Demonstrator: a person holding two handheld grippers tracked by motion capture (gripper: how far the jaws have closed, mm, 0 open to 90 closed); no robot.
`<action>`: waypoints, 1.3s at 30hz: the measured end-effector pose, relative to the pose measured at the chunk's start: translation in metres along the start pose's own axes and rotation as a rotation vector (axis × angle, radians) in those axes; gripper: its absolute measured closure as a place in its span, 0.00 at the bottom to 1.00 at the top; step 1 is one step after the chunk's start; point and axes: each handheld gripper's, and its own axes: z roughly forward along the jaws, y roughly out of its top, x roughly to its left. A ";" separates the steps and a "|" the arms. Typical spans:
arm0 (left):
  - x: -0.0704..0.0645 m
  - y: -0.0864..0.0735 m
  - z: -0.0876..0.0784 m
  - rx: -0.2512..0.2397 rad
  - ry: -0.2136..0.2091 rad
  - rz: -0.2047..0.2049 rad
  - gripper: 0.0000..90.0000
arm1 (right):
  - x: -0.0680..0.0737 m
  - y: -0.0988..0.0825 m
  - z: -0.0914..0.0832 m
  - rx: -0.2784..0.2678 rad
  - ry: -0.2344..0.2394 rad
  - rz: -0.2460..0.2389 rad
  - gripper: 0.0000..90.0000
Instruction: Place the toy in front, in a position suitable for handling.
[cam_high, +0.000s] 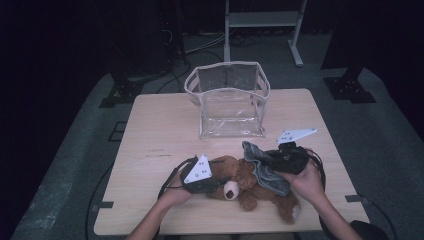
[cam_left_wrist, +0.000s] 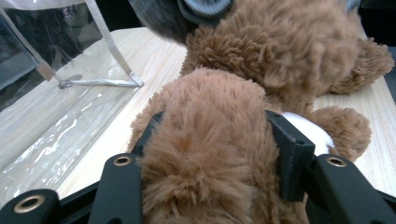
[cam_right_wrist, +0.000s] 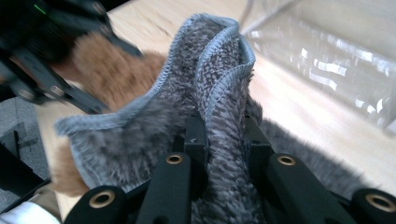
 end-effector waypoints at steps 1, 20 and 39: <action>0.000 0.000 0.000 -0.002 -0.001 -0.001 0.53 | 0.003 0.007 -0.005 -0.018 0.007 -0.010 0.85; -0.003 -0.002 -0.001 -0.015 -0.021 0.037 0.52 | 0.017 0.029 0.030 0.108 0.082 -0.096 0.84; 0.000 0.002 0.000 0.066 -0.081 -0.128 0.12 | 0.018 -0.032 0.006 0.029 0.022 -0.046 0.85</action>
